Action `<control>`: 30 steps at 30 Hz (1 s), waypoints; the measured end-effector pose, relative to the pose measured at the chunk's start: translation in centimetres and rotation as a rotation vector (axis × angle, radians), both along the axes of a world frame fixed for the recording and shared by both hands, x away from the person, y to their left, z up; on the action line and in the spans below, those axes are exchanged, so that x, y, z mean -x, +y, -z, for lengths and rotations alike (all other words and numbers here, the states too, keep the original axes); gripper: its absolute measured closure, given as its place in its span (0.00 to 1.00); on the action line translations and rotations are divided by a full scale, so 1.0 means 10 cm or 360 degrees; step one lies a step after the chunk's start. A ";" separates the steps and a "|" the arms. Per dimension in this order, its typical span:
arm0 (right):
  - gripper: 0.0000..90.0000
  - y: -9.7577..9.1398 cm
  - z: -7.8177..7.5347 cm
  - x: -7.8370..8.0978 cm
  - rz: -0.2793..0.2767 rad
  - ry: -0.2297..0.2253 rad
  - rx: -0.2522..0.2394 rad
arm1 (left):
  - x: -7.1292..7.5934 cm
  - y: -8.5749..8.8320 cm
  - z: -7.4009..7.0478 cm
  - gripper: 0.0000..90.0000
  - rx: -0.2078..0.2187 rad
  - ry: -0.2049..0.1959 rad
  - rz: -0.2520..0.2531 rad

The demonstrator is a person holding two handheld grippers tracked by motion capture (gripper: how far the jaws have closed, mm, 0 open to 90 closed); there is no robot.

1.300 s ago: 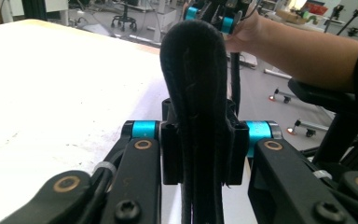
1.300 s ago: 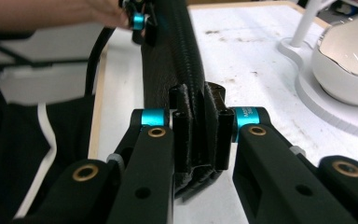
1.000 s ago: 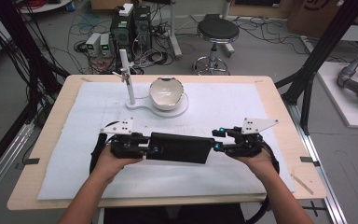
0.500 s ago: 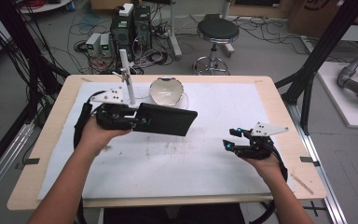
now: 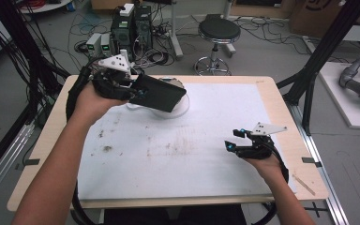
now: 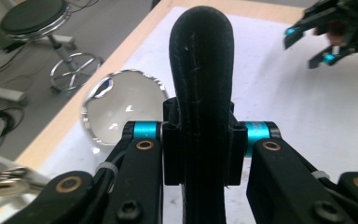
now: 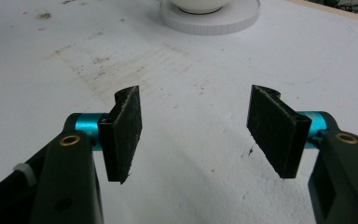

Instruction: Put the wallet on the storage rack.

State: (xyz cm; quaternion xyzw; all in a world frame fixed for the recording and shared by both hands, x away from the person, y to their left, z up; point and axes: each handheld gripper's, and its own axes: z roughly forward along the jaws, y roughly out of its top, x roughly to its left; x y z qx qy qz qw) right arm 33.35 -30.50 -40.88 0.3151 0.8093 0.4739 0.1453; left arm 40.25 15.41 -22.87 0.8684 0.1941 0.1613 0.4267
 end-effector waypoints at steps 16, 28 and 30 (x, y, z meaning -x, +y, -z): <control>0.40 0.01 0.01 -0.01 -0.0012 0.0010 -0.0006 | -0.48 -0.13 0.17 0.83 -0.0129 0.0053 -0.0138; 0.41 0.02 0.01 -0.01 -0.0033 0.0015 -0.0012 | -0.78 -0.21 0.50 0.83 -0.0103 0.0154 -0.0184; 0.41 0.03 0.02 -0.02 -0.0040 0.0028 -0.0013 | -0.81 -0.22 0.55 0.83 -0.0088 0.0175 -0.0195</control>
